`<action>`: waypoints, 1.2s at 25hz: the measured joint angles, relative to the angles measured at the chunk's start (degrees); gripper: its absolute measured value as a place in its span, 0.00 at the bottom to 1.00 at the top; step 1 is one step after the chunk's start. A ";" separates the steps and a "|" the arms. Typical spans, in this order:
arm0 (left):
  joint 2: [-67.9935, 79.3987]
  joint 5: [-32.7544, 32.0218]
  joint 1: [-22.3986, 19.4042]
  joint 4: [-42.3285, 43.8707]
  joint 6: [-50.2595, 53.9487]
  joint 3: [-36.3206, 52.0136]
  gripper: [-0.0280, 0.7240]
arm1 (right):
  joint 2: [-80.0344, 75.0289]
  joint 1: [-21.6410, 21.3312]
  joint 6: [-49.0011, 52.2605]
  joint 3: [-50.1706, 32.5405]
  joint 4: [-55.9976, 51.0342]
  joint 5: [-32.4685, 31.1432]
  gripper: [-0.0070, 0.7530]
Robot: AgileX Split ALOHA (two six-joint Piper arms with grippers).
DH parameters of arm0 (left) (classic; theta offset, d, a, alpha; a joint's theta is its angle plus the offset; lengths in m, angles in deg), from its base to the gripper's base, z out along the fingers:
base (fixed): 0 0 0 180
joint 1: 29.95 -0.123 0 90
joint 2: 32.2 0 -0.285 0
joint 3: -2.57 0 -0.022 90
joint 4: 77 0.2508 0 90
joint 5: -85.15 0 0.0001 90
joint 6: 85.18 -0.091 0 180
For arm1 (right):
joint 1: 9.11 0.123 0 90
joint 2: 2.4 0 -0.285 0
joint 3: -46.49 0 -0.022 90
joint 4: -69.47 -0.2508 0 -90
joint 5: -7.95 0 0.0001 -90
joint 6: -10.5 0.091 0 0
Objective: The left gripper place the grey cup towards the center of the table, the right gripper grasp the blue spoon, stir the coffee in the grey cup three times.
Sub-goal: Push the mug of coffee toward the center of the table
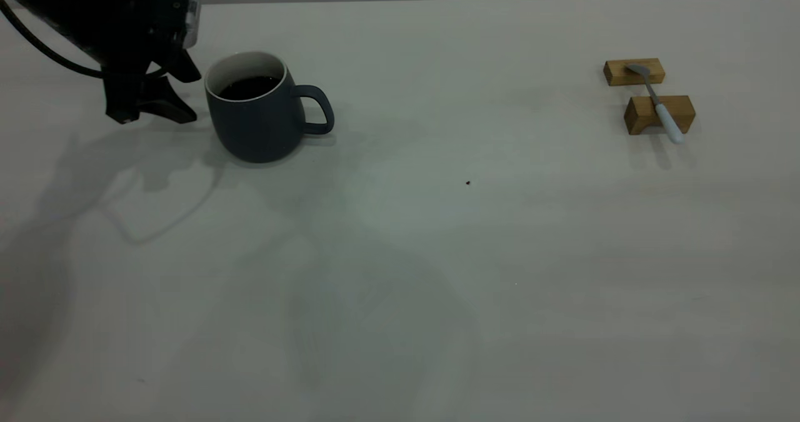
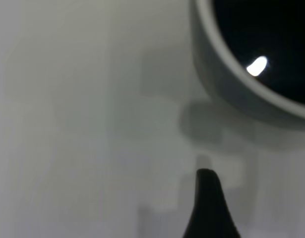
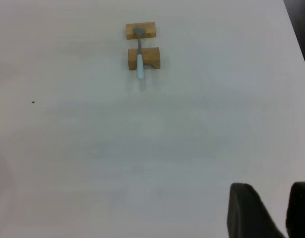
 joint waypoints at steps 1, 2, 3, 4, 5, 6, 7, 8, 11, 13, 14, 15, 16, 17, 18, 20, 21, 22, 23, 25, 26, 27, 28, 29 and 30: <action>0.58 -0.86 0.00 -0.24 -0.20 -0.94 0.82 | 0.00 0.00 0.00 0.00 0.00 0.00 0.32; 1.04 -2.10 0.00 -0.38 -0.25 -1.89 0.82 | 0.00 0.00 0.00 0.00 0.00 0.00 0.32; 1.47 -3.36 0.13 -0.79 -0.31 -2.60 0.82 | 0.00 0.00 0.00 0.00 0.00 0.00 0.32; 1.90 -4.44 0.27 -1.10 -0.31 -3.42 0.82 | 0.00 0.00 0.00 0.00 0.00 0.00 0.32; 2.12 -5.32 0.59 -1.03 -0.44 -4.09 0.82 | 0.00 0.00 0.00 0.00 0.00 0.00 0.32; 2.38 -5.86 0.96 -1.03 -0.48 -4.62 0.82 | 0.00 0.00 0.00 0.00 0.00 0.00 0.32; 2.56 -6.05 1.38 -1.03 -0.48 -5.25 0.82 | 0.00 0.00 0.00 0.00 0.00 0.00 0.32; 2.72 -6.19 1.98 -1.03 -0.48 -5.82 0.82 | 0.00 0.00 0.00 0.00 0.00 0.00 0.32; 3.05 -6.53 4.25 -1.03 -0.48 -6.89 0.82 | 0.00 0.00 0.00 0.00 0.00 0.00 0.32; 3.03 -6.46 6.10 -1.08 -0.48 -7.06 0.82 | 0.00 0.00 0.00 0.00 0.00 0.00 0.32; 3.03 -6.40 6.99 -1.08 -0.48 -7.15 0.82 | 0.00 0.00 0.00 0.00 0.00 0.00 0.32; 3.06 -6.35 7.70 -1.08 -0.48 -7.21 0.82 | 0.00 0.00 0.00 0.00 0.00 0.00 0.32; 3.06 -6.26 8.55 -1.08 -0.48 -7.21 0.82 | 0.00 0.00 0.00 0.00 0.00 0.00 0.32; 3.12 -6.18 9.31 -1.14 -0.48 -7.34 0.82 | 0.00 0.00 0.00 0.00 0.00 0.00 0.32; 3.32 -5.98 9.95 -1.33 -0.48 -7.40 0.82 | 0.00 0.00 0.00 0.00 0.00 0.00 0.32; 3.75 -5.21 11.56 -2.20 -0.48 -7.51 0.82 | 0.00 0.00 0.00 0.00 0.00 0.00 0.32; 3.92 -4.94 12.36 -2.94 -0.48 -7.51 0.82 | 0.00 0.00 0.00 0.00 0.00 0.00 0.32; 4.20 -4.58 13.06 -3.74 -0.51 -7.51 0.82 | 0.00 0.00 0.00 0.00 0.00 0.00 0.32; 4.44 -4.01 13.93 -4.33 -0.56 -7.51 0.82 | 0.00 0.00 0.00 0.00 0.00 0.00 0.32; 4.86 -2.96 15.54 -5.42 -0.56 -7.58 0.82 | 0.00 0.00 0.00 0.00 0.00 0.00 0.32; 5.28 -2.50 16.43 -5.59 -0.56 -7.86 0.82 | 0.00 0.00 0.00 0.00 0.02 0.00 0.32; 5.56 -2.25 17.26 -5.81 -0.56 -8.21 0.82 | 0.00 0.00 0.00 0.00 0.02 0.00 0.32; 5.86 -1.94 18.05 -6.03 -0.56 -8.54 0.82 | 0.00 0.00 0.00 0.00 0.02 0.00 0.32; 6.18 -1.83 18.69 -6.45 -0.56 -9.04 0.82 | 0.00 0.00 0.00 0.00 0.02 0.00 0.32; 6.50 -1.70 19.38 -6.91 -0.56 -9.52 0.82 | 0.00 0.00 0.00 0.00 0.02 0.00 0.32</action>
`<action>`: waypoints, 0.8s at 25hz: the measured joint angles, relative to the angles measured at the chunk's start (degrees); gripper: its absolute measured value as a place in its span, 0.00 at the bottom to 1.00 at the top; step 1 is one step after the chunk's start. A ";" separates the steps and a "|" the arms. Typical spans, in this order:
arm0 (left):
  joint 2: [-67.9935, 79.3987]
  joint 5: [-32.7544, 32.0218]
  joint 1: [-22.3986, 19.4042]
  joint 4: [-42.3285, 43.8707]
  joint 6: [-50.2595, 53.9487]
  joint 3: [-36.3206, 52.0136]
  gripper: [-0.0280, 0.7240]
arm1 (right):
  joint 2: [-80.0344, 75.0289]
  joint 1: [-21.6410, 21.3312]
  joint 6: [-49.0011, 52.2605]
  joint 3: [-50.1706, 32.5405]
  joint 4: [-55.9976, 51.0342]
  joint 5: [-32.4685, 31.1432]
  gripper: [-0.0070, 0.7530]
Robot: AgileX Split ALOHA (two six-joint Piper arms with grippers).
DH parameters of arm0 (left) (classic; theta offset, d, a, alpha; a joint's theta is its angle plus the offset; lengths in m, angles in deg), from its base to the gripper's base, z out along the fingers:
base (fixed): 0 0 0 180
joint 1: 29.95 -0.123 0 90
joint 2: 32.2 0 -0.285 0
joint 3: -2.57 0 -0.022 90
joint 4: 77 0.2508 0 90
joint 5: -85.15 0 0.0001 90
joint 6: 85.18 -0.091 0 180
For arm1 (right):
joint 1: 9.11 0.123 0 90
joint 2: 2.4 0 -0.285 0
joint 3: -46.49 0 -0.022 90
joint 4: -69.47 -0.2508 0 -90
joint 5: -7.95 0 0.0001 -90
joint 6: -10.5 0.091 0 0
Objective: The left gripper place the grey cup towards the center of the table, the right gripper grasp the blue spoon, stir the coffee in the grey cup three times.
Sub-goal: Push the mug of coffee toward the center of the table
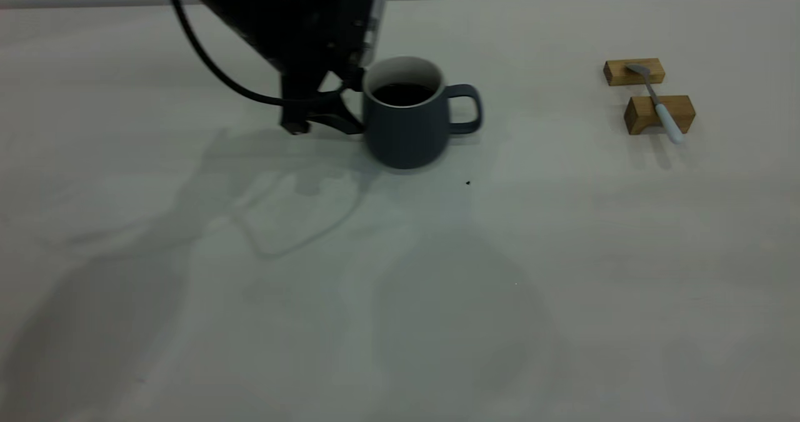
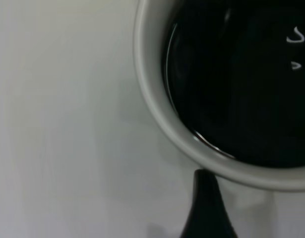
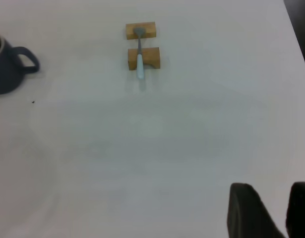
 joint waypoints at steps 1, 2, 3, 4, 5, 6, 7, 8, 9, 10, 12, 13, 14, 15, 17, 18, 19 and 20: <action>0.22 0.06 0.62 -0.76 0.00 -0.34 0.82 | 0.00 0.00 0.00 0.00 0.00 0.00 0.32; 0.43 0.17 1.19 -1.43 0.00 -0.66 0.82 | 0.00 0.00 0.00 0.00 0.00 0.00 0.32; 0.55 0.56 1.62 -2.05 0.00 -0.72 0.82 | 0.00 0.00 0.00 0.00 0.00 0.00 0.32; 0.56 0.88 1.98 -2.46 0.00 -0.72 0.82 | 0.00 0.00 0.00 0.00 0.00 0.00 0.32; 0.56 0.92 2.24 -2.71 0.00 -0.72 0.82 | 0.00 0.00 0.00 0.00 0.00 0.00 0.32; 0.60 0.92 2.28 -2.91 0.00 -0.72 0.82 | 0.00 0.00 0.00 0.00 0.00 0.00 0.32; 0.60 0.92 2.28 -2.95 0.00 -0.72 0.82 | 0.00 0.00 0.00 0.00 0.00 0.00 0.32; 0.60 0.92 2.28 -3.07 0.00 -0.72 0.82 | 0.00 0.00 0.00 0.00 0.00 0.00 0.32; 0.60 0.92 2.28 -3.20 0.00 -0.72 0.82 | 0.00 0.00 0.00 0.00 0.00 0.00 0.32; 0.60 0.92 2.28 -3.34 0.00 -0.72 0.82 | 0.00 0.00 0.00 0.00 0.00 0.00 0.32; 0.60 0.92 2.28 -3.54 0.00 -0.72 0.82 | 0.00 0.00 0.00 0.00 0.00 0.00 0.32; 0.60 0.92 2.28 -3.82 0.00 -0.72 0.82 | 0.00 0.00 0.00 0.00 0.00 0.00 0.32; 0.60 0.92 2.28 -4.04 0.00 -0.72 0.82 | 0.00 0.00 0.00 0.00 0.00 0.00 0.32; 0.60 0.92 2.28 -4.10 0.00 -0.72 0.82 | 0.00 0.00 0.00 0.00 0.00 0.00 0.32; 0.60 0.87 2.28 -4.16 0.00 -0.72 0.82 | 0.00 0.00 0.00 0.00 0.00 0.00 0.32; 0.60 0.80 2.28 -4.22 0.00 -0.72 0.82 | 0.00 0.00 0.00 0.00 0.00 0.00 0.32; 0.60 0.77 2.28 -4.22 -0.02 -0.72 0.82 | 0.00 0.00 0.00 0.00 0.00 0.00 0.32; 0.60 0.77 2.28 -4.22 -0.02 -0.72 0.82 | 0.00 0.00 0.00 0.00 0.00 0.00 0.32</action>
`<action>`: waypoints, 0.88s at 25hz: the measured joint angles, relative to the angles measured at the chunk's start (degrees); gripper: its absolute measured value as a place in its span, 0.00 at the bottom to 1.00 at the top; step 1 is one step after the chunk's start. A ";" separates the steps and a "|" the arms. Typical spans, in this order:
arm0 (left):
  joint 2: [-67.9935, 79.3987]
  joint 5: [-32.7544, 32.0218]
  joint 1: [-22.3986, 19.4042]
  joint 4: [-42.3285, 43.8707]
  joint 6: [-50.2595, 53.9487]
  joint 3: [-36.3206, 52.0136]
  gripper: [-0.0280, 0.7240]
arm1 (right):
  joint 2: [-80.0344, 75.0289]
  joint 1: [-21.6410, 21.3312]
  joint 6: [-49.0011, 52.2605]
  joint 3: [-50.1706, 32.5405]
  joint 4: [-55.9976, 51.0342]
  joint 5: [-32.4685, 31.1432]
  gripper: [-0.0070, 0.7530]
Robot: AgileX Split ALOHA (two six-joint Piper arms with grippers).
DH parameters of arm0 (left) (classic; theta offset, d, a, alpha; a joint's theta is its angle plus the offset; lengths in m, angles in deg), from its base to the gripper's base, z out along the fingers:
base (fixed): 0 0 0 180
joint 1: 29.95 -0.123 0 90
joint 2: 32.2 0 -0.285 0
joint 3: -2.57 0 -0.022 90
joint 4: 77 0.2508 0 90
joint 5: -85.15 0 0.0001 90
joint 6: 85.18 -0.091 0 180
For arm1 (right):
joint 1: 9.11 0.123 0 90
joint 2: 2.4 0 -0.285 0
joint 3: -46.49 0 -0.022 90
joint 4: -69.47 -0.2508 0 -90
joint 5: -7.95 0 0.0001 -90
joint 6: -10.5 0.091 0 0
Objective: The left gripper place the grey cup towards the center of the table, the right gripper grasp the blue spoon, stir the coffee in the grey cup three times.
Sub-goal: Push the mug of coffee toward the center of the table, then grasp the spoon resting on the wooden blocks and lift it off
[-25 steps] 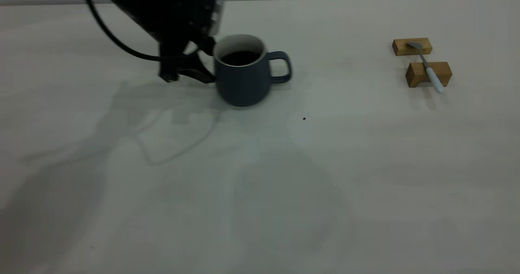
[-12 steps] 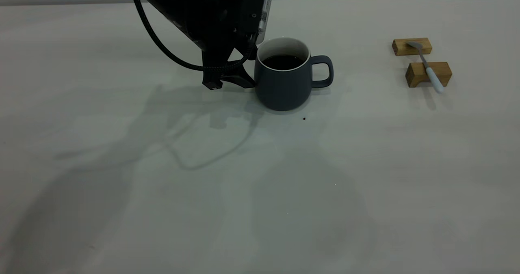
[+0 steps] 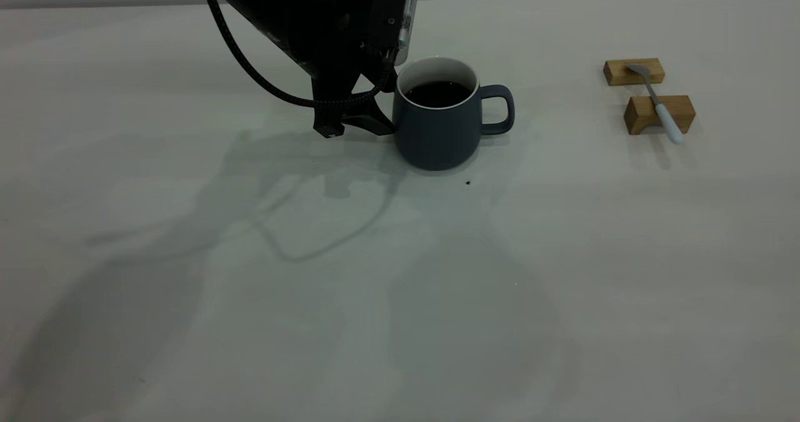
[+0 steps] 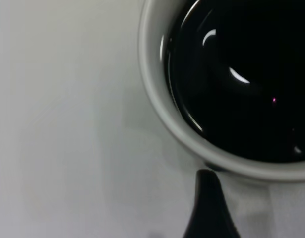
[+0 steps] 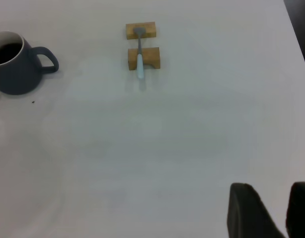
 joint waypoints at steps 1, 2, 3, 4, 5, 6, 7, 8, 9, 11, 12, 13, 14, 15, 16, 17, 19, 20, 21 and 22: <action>0.00 0.00 -0.07 0.00 0.00 0.00 0.82 | 0.00 0.00 0.00 0.00 0.00 0.00 0.32; 0.00 -0.02 -0.22 -0.05 0.16 0.00 0.82 | 0.00 0.00 0.00 0.00 0.00 0.00 0.32; 0.00 -0.08 -0.59 -0.11 0.62 0.00 0.82 | 0.00 0.00 0.00 0.00 0.00 0.00 0.32; -0.05 -0.22 -0.96 -0.17 1.66 0.00 0.82 | 0.00 0.00 0.00 0.00 0.00 0.00 0.32; -0.26 -0.56 -1.60 -0.03 3.20 0.00 0.82 | 0.00 0.00 0.00 0.00 0.00 0.00 0.32; -0.77 -1.44 -2.40 0.80 4.86 0.00 0.82 | 0.00 0.00 0.00 0.00 0.00 0.00 0.32; -1.32 -2.54 -3.39 2.46 7.31 0.00 0.82 | 0.00 0.00 0.00 0.00 0.00 0.00 0.32; -2.39 -4.36 -4.27 4.70 10.07 0.00 0.82 | 0.00 0.00 0.00 0.00 0.00 0.00 0.32; -3.71 -6.38 -5.44 6.85 12.70 0.00 0.82 | 0.00 0.00 0.00 0.00 0.00 0.00 0.32; -6.63 -10.82 -7.40 11.35 20.28 0.00 0.82 | 0.00 0.00 0.00 0.00 0.00 0.00 0.32; -8.48 -13.41 -8.28 13.05 24.66 0.00 0.82 | 0.00 0.00 0.00 0.00 0.00 0.00 0.32; -10.48 -16.03 -8.97 14.22 28.55 0.00 0.82 | 0.00 0.00 0.00 0.00 0.00 0.00 0.32; -12.31 -18.61 -9.43 15.46 33.41 0.00 0.82 | 0.00 0.00 0.00 0.00 0.00 0.00 0.32; -14.68 -20.70 -9.76 16.41 38.61 0.00 0.82 | 0.00 0.00 0.00 0.00 0.00 0.00 0.32; -17.21 -23.10 -9.90 17.38 44.12 0.00 0.82 | 0.00 0.00 0.00 0.00 0.00 0.00 0.32; -19.91 -25.48 -10.13 18.80 48.92 0.00 0.82 | 0.00 0.00 0.00 0.00 0.00 0.00 0.32; -25.06 -29.34 -10.26 22.20 60.95 0.00 0.82 | 0.00 0.00 0.00 0.00 0.00 0.00 0.32; -27.87 -31.25 -10.32 23.90 66.12 0.00 0.82 | 0.00 0.00 0.00 0.00 0.00 0.00 0.32; -30.19 -32.99 -10.32 26.13 72.29 0.00 0.82 | 0.00 0.00 0.00 0.00 0.00 0.00 0.32; -32.91 -34.40 -10.32 28.46 78.24 0.00 0.82 | 0.00 0.00 0.00 0.00 0.00 0.00 0.32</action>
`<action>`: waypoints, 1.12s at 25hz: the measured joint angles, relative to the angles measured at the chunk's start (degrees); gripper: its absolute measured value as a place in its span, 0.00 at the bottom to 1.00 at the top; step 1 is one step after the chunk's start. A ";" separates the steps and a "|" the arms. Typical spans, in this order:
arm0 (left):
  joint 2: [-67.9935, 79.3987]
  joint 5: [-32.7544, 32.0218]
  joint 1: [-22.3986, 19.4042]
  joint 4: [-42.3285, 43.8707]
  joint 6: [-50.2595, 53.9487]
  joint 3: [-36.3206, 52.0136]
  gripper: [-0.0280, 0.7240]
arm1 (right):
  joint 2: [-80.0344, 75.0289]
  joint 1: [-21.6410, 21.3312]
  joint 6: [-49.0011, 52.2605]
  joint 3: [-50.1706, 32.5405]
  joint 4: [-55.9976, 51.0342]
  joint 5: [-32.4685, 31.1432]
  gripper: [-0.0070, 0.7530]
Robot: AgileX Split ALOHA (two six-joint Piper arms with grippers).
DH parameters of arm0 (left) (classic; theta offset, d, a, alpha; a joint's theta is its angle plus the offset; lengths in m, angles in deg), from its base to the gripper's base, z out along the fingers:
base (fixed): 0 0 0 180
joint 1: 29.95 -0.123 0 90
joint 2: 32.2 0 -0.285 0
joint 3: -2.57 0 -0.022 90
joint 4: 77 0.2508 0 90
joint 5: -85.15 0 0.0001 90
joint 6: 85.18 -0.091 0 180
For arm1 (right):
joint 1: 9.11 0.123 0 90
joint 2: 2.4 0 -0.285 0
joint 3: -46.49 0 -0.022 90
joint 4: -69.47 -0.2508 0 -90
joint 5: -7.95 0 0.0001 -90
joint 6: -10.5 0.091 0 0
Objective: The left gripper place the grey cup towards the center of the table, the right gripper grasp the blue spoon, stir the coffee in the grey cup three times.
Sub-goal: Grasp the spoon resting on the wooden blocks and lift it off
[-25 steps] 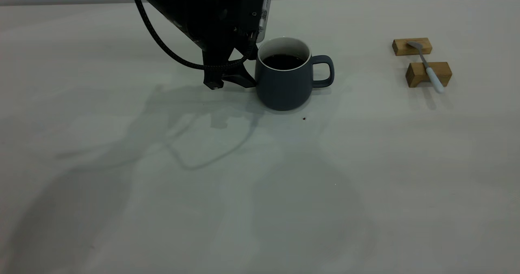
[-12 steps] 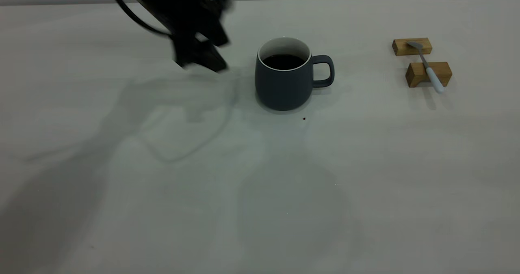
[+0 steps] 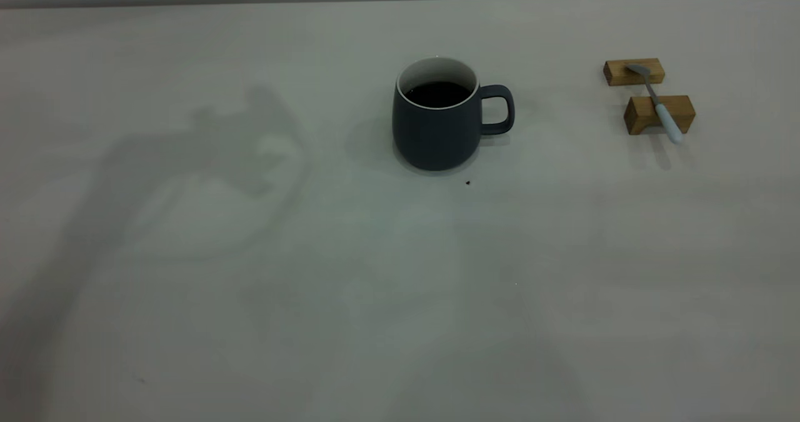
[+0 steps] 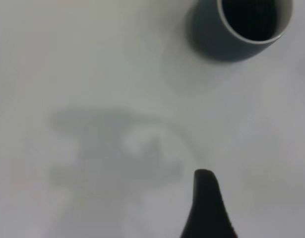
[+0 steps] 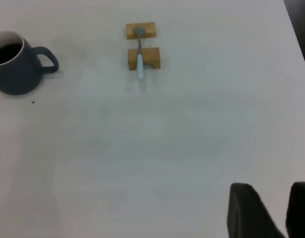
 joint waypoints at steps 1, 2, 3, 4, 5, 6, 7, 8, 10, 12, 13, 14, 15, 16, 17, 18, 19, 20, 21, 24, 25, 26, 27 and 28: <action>-2.65 -1.80 0.00 1.96 5.55 0.00 0.82 | 0.00 0.00 0.00 0.00 0.00 0.00 0.32; -5.18 -3.70 0.00 4.16 9.78 0.00 0.82 | 0.00 0.00 0.00 0.00 0.00 0.00 0.32; -7.25 -5.48 0.00 6.16 14.21 0.00 0.82 | 0.00 0.00 0.00 0.00 0.00 0.00 0.32; -9.65 -7.69 0.00 8.09 17.84 0.00 0.82 | 0.00 0.00 0.00 0.00 0.00 0.00 0.32; -11.96 -9.90 0.00 9.63 20.32 0.00 0.82 | 0.00 0.00 0.00 0.00 0.00 0.00 0.32; -13.81 -11.06 0.00 11.34 22.77 0.00 0.82 | 0.00 0.00 0.00 0.00 0.00 0.00 0.32; -15.93 -11.06 0.00 12.72 24.96 0.00 0.82 | 0.00 0.00 0.00 0.00 0.00 0.00 0.32; -17.82 -11.06 0.00 13.74 27.02 0.00 0.82 | 0.00 0.00 0.00 0.00 0.00 0.00 0.32; -20.94 -11.06 0.00 15.51 30.45 0.17 0.82 | 0.00 0.00 0.00 0.00 0.00 0.00 0.32; -24.35 -11.06 0.00 16.48 33.34 2.03 0.82 | 0.00 0.00 0.00 0.00 0.00 0.00 0.32; -26.27 -11.06 0.00 16.76 34.57 3.44 0.82 | 0.00 0.00 0.00 0.00 0.00 0.00 0.32; -27.88 -11.06 0.00 17.01 35.65 5.52 0.82 | 0.00 0.00 0.00 0.00 0.00 0.00 0.32; -29.91 -11.06 0.00 17.05 36.27 7.87 0.82 | 0.00 0.00 0.00 0.00 0.00 0.00 0.32; -31.98 -11.06 0.00 17.02 36.78 10.10 0.82 | 0.00 0.00 0.00 0.00 0.00 0.00 0.32; -33.70 -11.06 0.00 17.02 37.45 12.95 0.82 | 0.00 0.00 0.00 0.00 0.00 0.00 0.32; -35.85 -11.06 0.00 17.07 38.16 16.15 0.82 | 0.00 0.00 0.00 0.00 0.00 0.00 0.32; -37.99 -11.06 0.00 17.07 38.96 19.57 0.82 | 0.00 0.00 0.00 0.00 0.00 0.00 0.32; -40.17 -11.06 0.00 17.07 39.42 22.62 0.82 | 0.00 0.00 0.00 0.00 0.00 0.00 0.32; -42.04 -11.06 0.00 17.07 39.98 26.44 0.82 | 0.00 0.00 0.00 0.00 0.00 0.00 0.32; -48.70 -10.91 0.00 17.13 41.66 37.49 0.82 | 0.00 0.00 0.00 0.00 0.00 0.00 0.32; -51.14 -10.78 0.00 17.21 42.43 41.30 0.82 | 0.00 0.00 0.00 0.00 0.00 0.00 0.32; -53.59 -10.44 0.00 17.24 43.50 44.94 0.82 | 0.00 0.00 0.00 0.00 0.00 0.00 0.32; -56.03 -9.85 0.00 17.25 43.97 47.82 0.82 | 0.00 0.00 0.00 0.00 0.00 0.00 0.32; -58.07 -8.98 0.00 17.25 44.30 51.05 0.82 | 0.00 0.00 0.00 0.00 0.00 0.00 0.32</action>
